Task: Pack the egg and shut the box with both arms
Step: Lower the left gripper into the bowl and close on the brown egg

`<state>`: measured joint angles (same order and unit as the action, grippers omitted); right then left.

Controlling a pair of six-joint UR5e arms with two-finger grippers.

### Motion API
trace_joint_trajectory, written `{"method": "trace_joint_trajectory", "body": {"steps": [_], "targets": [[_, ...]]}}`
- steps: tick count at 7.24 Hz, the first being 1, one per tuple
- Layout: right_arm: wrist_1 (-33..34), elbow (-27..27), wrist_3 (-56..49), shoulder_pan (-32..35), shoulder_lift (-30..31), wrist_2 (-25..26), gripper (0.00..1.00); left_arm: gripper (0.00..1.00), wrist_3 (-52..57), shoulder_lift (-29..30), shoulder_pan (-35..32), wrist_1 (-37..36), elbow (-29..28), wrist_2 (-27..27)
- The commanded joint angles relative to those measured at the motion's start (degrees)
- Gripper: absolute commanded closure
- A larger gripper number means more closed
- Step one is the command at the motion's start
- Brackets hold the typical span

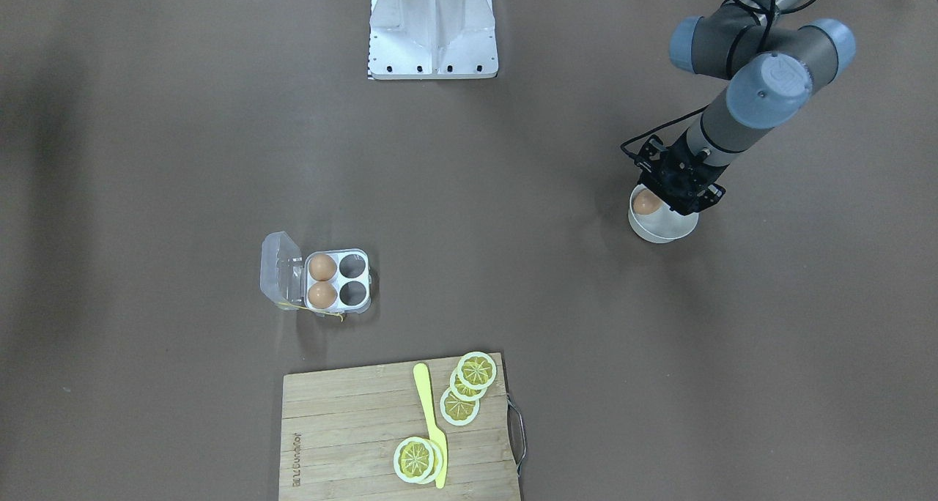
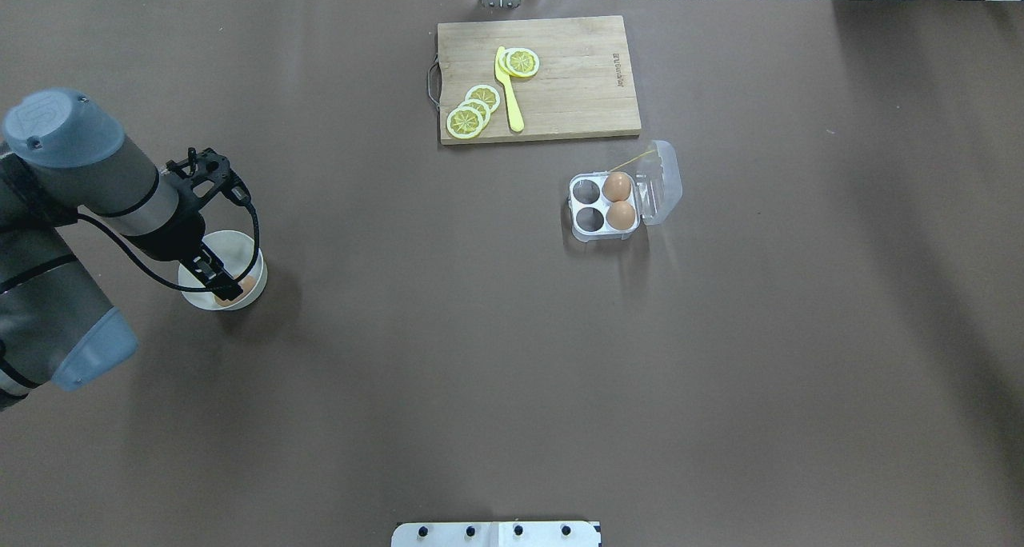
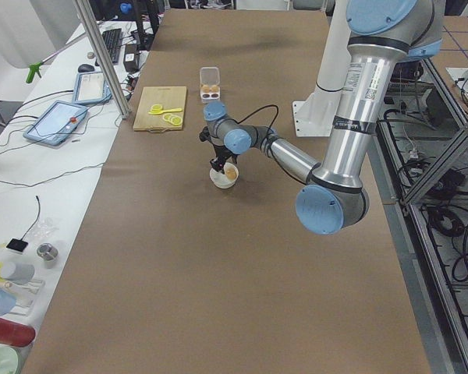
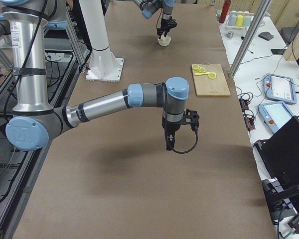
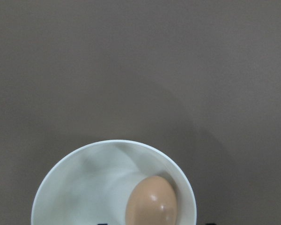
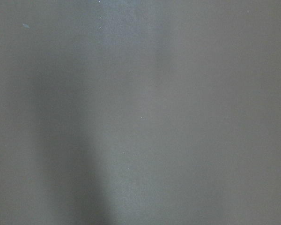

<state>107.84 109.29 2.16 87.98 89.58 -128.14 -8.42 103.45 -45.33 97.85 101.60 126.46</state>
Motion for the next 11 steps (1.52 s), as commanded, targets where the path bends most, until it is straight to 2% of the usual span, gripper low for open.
{"method": "trace_joint_trajectory", "body": {"steps": [1, 3, 4, 11], "targets": [[0.0, 0.0, 0.0, 0.0, 0.0, 0.0, 0.0, 0.3, 0.0, -0.3, 0.1, 0.1, -0.4, -0.1], [0.0, 0.1, 0.0, 0.2, 0.0, 0.0, 0.0, 0.32, 0.0, 0.3, 0.1, 0.1, -1.8, -0.1], [0.0, 0.1, 0.0, 0.2, 0.0, 0.0, 0.0, 0.38, 0.0, 0.4, 0.1, 0.1, -2.0, -0.2], [0.0, 0.2, 0.0, 0.6, 0.1, 0.0, 0.0, 0.37, -0.1, 1.8, 0.3, 0.1, -3.7, -0.2]]}}
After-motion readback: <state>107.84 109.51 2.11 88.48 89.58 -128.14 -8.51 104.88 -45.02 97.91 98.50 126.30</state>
